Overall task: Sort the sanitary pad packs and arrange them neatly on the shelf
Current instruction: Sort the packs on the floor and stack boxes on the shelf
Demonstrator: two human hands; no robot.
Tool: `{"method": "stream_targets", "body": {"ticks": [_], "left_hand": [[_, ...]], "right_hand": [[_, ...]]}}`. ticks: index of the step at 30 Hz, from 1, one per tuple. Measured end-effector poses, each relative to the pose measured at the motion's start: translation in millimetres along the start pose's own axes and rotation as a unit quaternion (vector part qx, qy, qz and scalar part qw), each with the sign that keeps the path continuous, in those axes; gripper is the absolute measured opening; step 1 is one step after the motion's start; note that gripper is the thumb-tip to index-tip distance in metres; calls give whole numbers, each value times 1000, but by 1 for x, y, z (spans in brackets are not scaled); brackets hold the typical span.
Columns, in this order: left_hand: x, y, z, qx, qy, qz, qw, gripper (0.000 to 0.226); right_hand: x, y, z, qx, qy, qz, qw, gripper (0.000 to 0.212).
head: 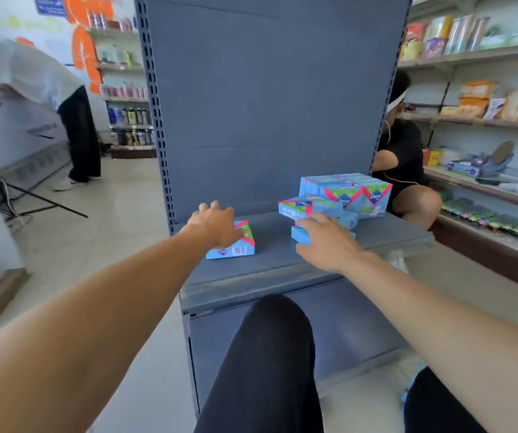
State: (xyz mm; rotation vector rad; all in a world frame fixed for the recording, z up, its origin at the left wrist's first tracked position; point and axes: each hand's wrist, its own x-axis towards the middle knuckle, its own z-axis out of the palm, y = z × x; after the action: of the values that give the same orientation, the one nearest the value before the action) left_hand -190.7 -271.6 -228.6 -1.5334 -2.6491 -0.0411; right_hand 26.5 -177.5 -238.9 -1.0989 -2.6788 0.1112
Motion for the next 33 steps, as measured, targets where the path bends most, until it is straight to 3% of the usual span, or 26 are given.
{"method": "stream_targets", "body": {"ticks": [4,10,12,16,20,27,30,33], "left_hand": [[11,-29,30,-28,-20,-48,998,78],[36,-49,52,-118,-76,-43,989,87],[48,-53,52,-152,-106,-28,982,89],[59,-46,47,-198,-101,-25,975,81],[68,-50,37,-229,-63,-76,968,63],[69,-56,21,-497,-90,-40,862,39],[73,-54,22,-590,-81,-32,802,41],[78,-47,28,-654,-62,-44,753,45]], "right_hand": [[34,-39,26,103,-34,-61,992,59],[71,-70,69,102,-108,-50,988,75],[79,-69,81,96,-105,-43,989,75],[88,-62,91,98,-67,-69,991,55],[87,-55,89,126,-34,-84,988,65],[82,-42,73,209,63,-131,967,71],[84,-26,56,152,136,-128,971,60],[88,3,37,93,205,-62,972,46]]}}
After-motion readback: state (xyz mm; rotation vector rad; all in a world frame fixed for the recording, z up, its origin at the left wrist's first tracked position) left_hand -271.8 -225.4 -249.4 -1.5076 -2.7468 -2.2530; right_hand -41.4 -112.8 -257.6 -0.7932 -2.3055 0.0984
